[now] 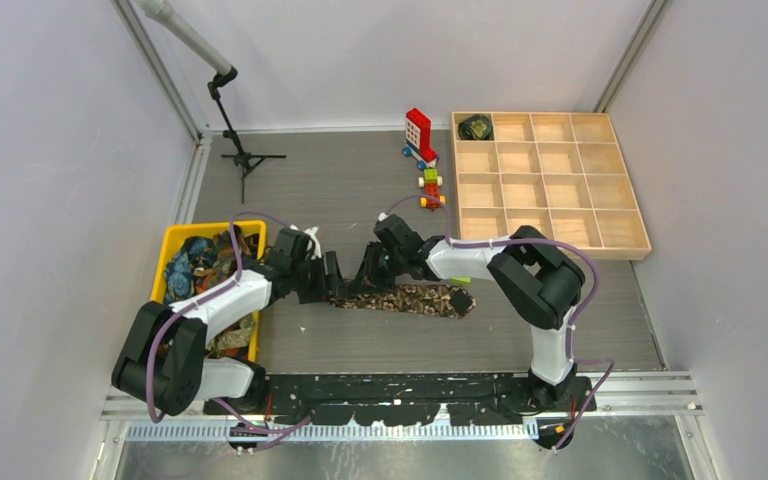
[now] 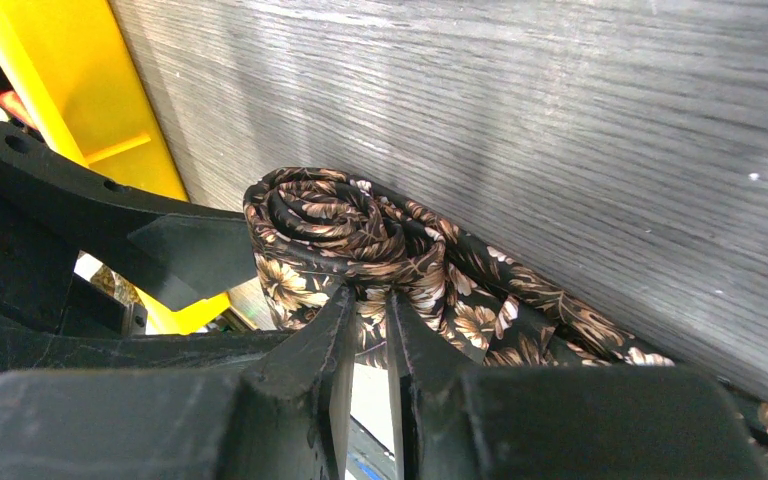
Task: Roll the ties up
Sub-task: Roll the tie at the center of the board.
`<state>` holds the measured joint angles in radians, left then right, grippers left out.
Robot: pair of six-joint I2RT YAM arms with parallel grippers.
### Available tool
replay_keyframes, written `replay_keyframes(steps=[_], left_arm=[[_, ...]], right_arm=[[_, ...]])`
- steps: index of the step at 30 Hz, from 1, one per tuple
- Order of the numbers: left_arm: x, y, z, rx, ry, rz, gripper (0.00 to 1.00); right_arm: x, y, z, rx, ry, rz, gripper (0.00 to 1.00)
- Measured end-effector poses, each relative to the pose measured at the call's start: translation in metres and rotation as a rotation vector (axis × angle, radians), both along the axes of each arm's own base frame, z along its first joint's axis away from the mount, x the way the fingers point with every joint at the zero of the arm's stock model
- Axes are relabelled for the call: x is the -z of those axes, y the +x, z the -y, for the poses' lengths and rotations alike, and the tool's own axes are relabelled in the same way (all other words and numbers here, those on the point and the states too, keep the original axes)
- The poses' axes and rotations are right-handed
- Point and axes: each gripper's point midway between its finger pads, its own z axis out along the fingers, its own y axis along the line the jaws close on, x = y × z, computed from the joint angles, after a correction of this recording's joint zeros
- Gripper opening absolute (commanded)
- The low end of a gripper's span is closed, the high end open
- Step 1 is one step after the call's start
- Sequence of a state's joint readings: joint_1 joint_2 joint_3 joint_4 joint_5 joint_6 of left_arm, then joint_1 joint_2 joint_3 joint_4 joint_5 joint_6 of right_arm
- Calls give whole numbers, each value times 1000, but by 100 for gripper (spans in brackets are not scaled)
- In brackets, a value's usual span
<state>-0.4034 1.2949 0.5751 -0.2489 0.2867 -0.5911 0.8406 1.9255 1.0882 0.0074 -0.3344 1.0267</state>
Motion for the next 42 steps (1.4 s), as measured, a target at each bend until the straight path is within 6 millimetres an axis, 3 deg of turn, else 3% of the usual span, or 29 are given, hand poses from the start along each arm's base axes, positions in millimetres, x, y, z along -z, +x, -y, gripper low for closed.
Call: replay_keyframes(steps=[9, 17, 34, 42], left_arm=[[9, -1, 3, 7, -3, -35, 44], [10, -1, 5, 17, -19, -52, 25], [1, -5, -6, 16, 82, -32, 21], [-8, -3, -13, 12, 207, -18, 19]], right_arm=[[2, 0, -1, -5, 5, -4, 23], [2, 0, -2, -6, 6, -5, 23], [-12, -1, 9, -10, -97, 20, 23], [-8, -3, -5, -25, -90, 16, 22]])
